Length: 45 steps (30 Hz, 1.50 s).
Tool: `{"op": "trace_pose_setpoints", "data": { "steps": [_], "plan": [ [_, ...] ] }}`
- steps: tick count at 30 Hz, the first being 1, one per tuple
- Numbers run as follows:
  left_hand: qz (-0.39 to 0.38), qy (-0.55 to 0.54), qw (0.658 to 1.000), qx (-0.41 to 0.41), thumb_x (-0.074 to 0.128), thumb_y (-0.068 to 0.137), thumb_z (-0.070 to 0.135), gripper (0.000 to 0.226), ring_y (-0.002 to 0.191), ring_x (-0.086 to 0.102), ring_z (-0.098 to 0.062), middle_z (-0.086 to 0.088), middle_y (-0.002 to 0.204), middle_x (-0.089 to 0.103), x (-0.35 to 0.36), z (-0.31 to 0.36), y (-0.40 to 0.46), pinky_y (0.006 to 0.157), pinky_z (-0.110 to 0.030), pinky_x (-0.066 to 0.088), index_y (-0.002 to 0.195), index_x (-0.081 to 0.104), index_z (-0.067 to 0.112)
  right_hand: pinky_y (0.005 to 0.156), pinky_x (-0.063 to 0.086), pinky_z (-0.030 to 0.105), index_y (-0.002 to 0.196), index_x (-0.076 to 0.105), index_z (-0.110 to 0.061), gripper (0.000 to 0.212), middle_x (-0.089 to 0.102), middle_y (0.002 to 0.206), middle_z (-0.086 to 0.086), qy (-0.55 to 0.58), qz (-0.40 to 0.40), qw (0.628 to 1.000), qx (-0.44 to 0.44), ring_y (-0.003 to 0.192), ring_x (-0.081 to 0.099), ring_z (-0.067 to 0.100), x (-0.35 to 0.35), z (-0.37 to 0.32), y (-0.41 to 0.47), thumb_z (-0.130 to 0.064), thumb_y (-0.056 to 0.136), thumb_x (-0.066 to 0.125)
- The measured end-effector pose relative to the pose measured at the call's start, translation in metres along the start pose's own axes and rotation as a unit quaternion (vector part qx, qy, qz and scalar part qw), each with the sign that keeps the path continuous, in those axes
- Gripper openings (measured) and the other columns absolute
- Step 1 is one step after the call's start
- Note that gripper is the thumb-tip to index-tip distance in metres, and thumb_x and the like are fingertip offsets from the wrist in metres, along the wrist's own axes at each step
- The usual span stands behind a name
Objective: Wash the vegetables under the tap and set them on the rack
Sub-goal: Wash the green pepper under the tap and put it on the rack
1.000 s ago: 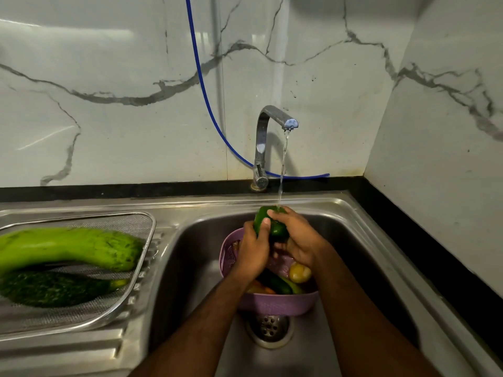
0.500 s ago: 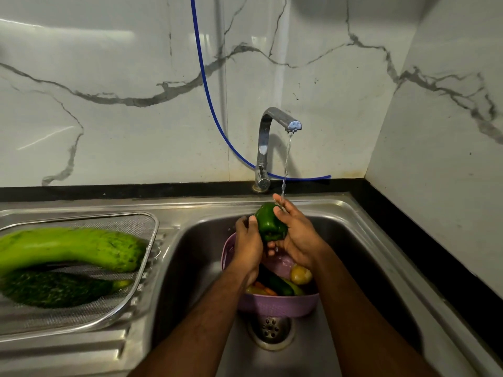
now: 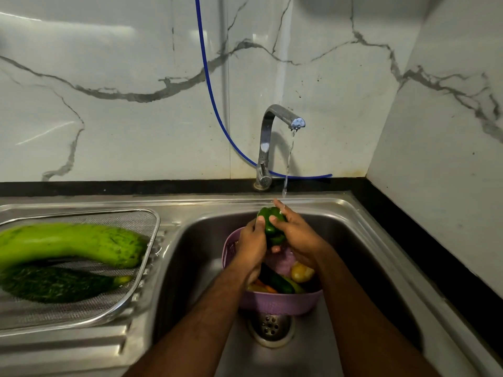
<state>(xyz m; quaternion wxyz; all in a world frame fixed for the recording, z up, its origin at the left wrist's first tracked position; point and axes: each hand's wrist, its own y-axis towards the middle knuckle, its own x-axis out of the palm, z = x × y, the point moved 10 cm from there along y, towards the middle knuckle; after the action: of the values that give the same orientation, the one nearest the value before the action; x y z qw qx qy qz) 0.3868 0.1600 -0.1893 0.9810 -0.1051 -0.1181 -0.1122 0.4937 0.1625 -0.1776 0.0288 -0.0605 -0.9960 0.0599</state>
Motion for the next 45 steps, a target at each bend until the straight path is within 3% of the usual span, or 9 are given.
{"op": "trace_pose_setpoints", "data": {
  "steps": [3, 8, 16, 20, 24, 27, 33, 37, 45],
  "plan": [
    [-0.015, -0.062, 0.997, -0.036, 0.035, 0.108, 0.032, 0.037, 0.108, 0.068, -0.024, -0.012, 0.121, 0.068, 0.006, -0.004, -0.001, 0.085, -0.037, 0.060, 0.130, 0.058, 0.013, 0.110, 0.050, 0.049, 0.157, 0.036, -0.038, 0.064, 0.054, 0.148, 0.005, 0.010, -0.025, 1.000, 0.015, 0.128, 0.060, 0.025, -0.005, 0.006, 0.002, -0.015, 0.102, 0.060],
    [-0.007, -0.087, 0.996, -0.022, 0.038, 0.108, 0.026, 0.034, 0.115, 0.065, -0.025, -0.012, 0.125, 0.067, 0.005, 0.000, -0.002, 0.101, -0.047, 0.053, 0.135, 0.056, 0.015, 0.098, 0.057, 0.041, 0.150, 0.048, -0.026, 0.048, 0.061, 0.138, 0.002, -0.134, 0.090, 0.986, -0.033, 0.116, 0.063, 0.018, -0.006, -0.007, -0.002, -0.044, 0.105, 0.051],
    [-0.070, 0.190, 0.966, 0.162, 0.047, 0.104, 0.018, 0.049, 0.136, 0.044, -0.011, 0.001, 0.149, 0.045, 0.026, 0.019, -0.010, 0.116, -0.031, 0.036, 0.152, 0.037, 0.023, 0.085, 0.057, 0.040, 0.094, 0.069, -0.023, 0.038, 0.073, 0.096, 0.006, 0.065, 0.244, 0.967, 0.024, 0.093, 0.070, 0.019, -0.037, 0.004, -0.014, -0.058, 0.099, 0.056],
    [-0.038, 0.180, 0.968, 0.170, 0.045, 0.105, 0.014, 0.044, 0.129, 0.050, -0.011, -0.002, 0.143, 0.052, 0.024, 0.024, -0.012, 0.111, -0.026, 0.040, 0.149, 0.042, 0.017, 0.090, 0.059, 0.043, 0.112, 0.069, -0.021, 0.042, 0.074, 0.106, 0.009, 0.064, 0.179, 0.980, 0.061, 0.101, 0.070, 0.024, -0.028, 0.008, -0.006, -0.057, 0.102, 0.050],
    [0.027, 0.095, 0.990, 0.103, 0.042, 0.106, 0.023, 0.033, 0.117, 0.063, -0.020, -0.006, 0.127, 0.066, -0.002, 0.014, 0.001, 0.105, -0.046, 0.049, 0.135, 0.058, 0.023, 0.066, 0.061, 0.035, 0.130, 0.064, -0.018, 0.030, 0.071, 0.120, 0.013, 0.067, 0.069, 0.993, 0.068, 0.108, 0.069, 0.028, -0.006, 0.010, -0.001, -0.033, 0.106, 0.054],
    [0.015, -0.006, 0.999, 0.036, 0.037, 0.107, 0.028, 0.033, 0.114, 0.065, -0.027, -0.011, 0.123, 0.067, -0.002, 0.008, 0.001, 0.097, -0.051, 0.055, 0.131, 0.059, 0.019, 0.087, 0.061, 0.044, 0.131, 0.064, -0.020, 0.028, 0.071, 0.125, 0.010, 0.066, 0.035, 0.996, 0.040, 0.116, 0.068, 0.028, -0.002, 0.011, 0.001, -0.024, 0.104, 0.057],
    [0.006, 0.025, 0.997, 0.077, 0.055, 0.099, 0.037, 0.034, 0.114, 0.067, -0.020, -0.004, 0.120, 0.071, -0.004, 0.013, 0.002, 0.104, -0.049, 0.050, 0.129, 0.062, 0.024, 0.070, 0.055, 0.025, 0.130, 0.062, -0.028, 0.031, 0.070, 0.114, -0.003, -0.079, 0.157, 0.983, -0.050, 0.103, 0.068, 0.015, -0.003, -0.003, 0.000, -0.041, 0.103, 0.056],
    [-0.015, 0.153, 0.977, 0.146, 0.048, 0.103, 0.031, 0.039, 0.121, 0.059, -0.015, 0.002, 0.132, 0.061, 0.007, 0.024, -0.006, 0.106, -0.045, 0.049, 0.142, 0.048, 0.028, 0.092, 0.058, 0.044, 0.128, 0.059, -0.028, 0.039, 0.069, 0.111, 0.000, -0.021, 0.217, 0.975, -0.040, 0.104, 0.067, 0.018, -0.015, -0.002, -0.004, -0.055, 0.100, 0.055],
    [-0.037, 0.181, 0.967, 0.177, 0.040, 0.106, 0.033, 0.043, 0.126, 0.055, -0.016, -0.002, 0.141, 0.054, 0.012, 0.024, -0.009, 0.105, -0.044, 0.049, 0.148, 0.037, 0.029, 0.094, 0.056, 0.047, 0.118, 0.062, -0.026, 0.041, 0.068, 0.113, 0.008, 0.099, 0.163, 0.978, 0.080, 0.105, 0.066, 0.025, -0.007, 0.010, -0.006, -0.061, 0.100, 0.050]
  ]
}}
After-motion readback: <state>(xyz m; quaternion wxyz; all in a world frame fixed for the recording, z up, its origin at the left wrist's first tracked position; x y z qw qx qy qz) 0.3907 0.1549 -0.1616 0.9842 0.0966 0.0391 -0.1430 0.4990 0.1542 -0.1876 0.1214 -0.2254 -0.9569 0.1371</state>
